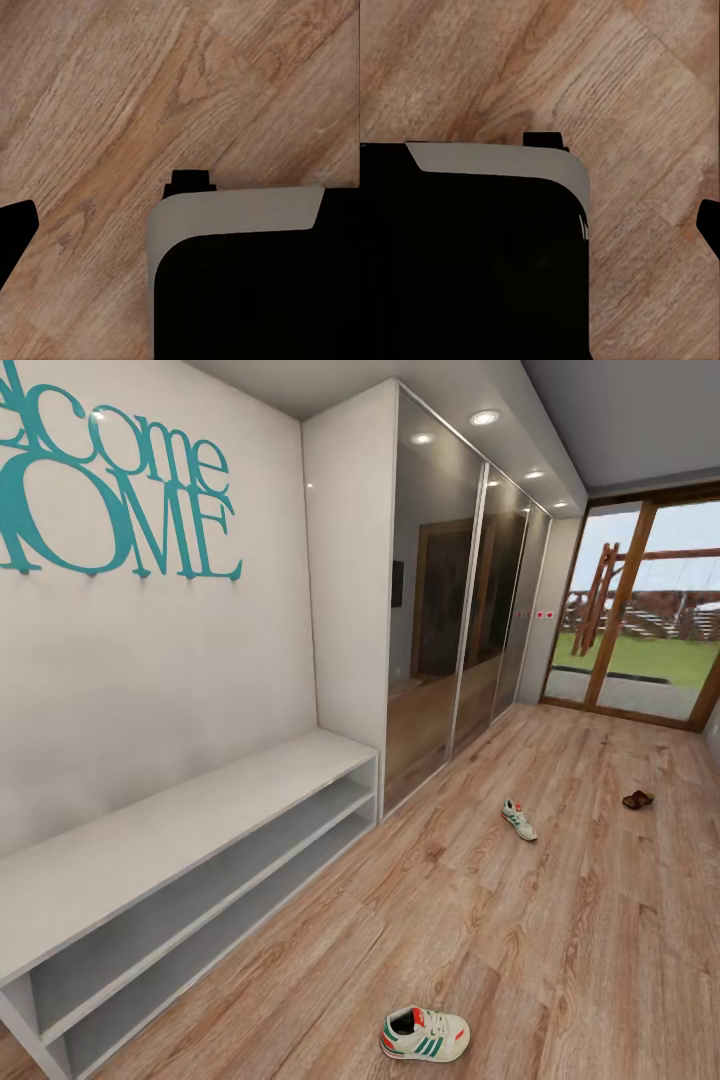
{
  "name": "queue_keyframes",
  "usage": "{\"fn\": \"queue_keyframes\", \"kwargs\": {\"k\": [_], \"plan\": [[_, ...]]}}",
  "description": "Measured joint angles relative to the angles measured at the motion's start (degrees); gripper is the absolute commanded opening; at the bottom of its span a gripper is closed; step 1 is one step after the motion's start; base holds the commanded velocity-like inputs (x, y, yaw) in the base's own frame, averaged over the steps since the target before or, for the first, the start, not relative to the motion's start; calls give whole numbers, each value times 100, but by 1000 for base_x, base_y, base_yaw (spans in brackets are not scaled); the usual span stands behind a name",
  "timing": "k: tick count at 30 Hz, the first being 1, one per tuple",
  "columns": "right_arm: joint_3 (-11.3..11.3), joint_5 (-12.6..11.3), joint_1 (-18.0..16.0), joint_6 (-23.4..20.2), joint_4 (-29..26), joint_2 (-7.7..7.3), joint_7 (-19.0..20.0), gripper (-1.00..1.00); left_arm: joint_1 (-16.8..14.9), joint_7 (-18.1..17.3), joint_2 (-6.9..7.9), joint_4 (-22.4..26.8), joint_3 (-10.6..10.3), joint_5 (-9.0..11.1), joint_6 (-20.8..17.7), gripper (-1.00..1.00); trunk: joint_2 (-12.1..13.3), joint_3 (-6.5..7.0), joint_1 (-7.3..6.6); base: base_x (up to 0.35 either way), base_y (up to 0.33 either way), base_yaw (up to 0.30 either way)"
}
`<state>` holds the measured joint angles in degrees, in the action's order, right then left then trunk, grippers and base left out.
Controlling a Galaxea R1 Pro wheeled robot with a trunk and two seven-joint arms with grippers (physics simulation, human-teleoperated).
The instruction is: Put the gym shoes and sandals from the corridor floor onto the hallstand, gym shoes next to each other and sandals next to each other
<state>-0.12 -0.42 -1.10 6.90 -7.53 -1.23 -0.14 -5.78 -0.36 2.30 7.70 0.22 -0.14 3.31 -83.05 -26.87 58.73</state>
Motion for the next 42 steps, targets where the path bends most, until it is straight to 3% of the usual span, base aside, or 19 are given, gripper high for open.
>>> {"fn": "queue_keyframes", "kwargs": {"k": [11, 19, 29, 36, 39, 42], "plan": [[-21, -16, -8, 264, -179, -7, -1, 100, -6, 3, 91, 469, 31, 13, 81, 100, 0, 0, 0, 0, 0, 0], [-26, -20, -14, 321, -364, -8, -4, 100, 13, -3, 134, 783, 36, 18, 365, 100, 0, 0, 0, 0, 0, 0], [-30, -21, -140, 348, -546, -19, -7, 100, 44, -14, 163, 921, 16, 17, 1913, 100, 0, 0, 0, 0, 0, 0], [-33, -24, -346, 352, -610, -132, -13, 100, 51, -17, 152, 902, 11, 16, 2339, 100, 0, 0, 0, 0, 0, 0], [-35, -25, -574, 362, -644, -289, -20, 100, 43, -19, 168, 918, 20, 18, 2536, 100, 0, 0, 0, 0, 0, 0], [-32, -22, -688, 367, -693, -352, -19, 100, 18, -16, 175, 942, 22, 11, 2593, 100, 0, 0, 0, 0, 0, 0]]}}
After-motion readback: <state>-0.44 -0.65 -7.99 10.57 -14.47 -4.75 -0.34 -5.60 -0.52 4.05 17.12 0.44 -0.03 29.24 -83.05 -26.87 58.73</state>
